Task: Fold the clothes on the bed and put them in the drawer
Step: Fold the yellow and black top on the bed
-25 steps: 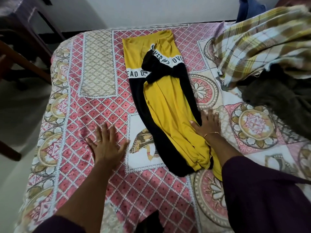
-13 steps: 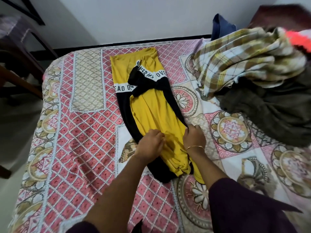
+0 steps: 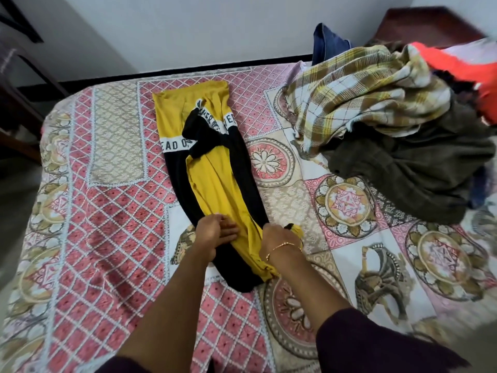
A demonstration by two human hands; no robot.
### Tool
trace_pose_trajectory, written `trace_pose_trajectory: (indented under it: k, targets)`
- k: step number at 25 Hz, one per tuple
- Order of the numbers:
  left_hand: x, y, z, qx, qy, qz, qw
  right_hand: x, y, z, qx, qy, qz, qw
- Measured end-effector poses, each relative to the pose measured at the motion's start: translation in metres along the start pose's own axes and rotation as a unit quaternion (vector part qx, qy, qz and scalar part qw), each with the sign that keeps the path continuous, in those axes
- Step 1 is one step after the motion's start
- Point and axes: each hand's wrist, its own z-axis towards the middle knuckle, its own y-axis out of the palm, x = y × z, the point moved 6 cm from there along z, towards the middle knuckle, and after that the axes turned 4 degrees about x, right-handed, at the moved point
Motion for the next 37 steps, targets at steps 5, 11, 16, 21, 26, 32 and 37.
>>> trace_pose_trajectory:
  k: [5,11,16,21,26,32,37]
  targets:
    - [-0.011,-0.013,-0.022,0.209,0.151,0.313,0.914,0.031,0.001,0.007,0.007,0.047,0.271,0.962]
    - [-0.049,-0.009,-0.031,0.132,-0.025,0.193,0.972,0.036,0.04,0.008,-0.047,0.086,0.35,0.932]
    - [-0.056,-0.026,-0.052,0.087,-0.007,-0.037,0.995,0.06,0.033,0.002,-0.023,0.125,0.422,0.898]
    - [-0.052,-0.082,-0.058,0.085,-0.024,0.245,0.965,0.108,0.012,-0.009,0.031,0.171,0.216,0.961]
    - [-0.067,-0.115,-0.085,0.211,-0.024,0.309,0.927,0.148,0.018,-0.031,0.048,0.2,0.144,0.968]
    - [-0.103,-0.094,-0.116,0.15,0.033,0.158,0.975,0.152,0.048,-0.049,0.051,0.136,0.206,0.968]
    - [-0.101,-0.122,-0.125,0.151,-0.062,0.525,0.835,0.169,0.021,-0.06,0.151,0.219,0.168,0.949]
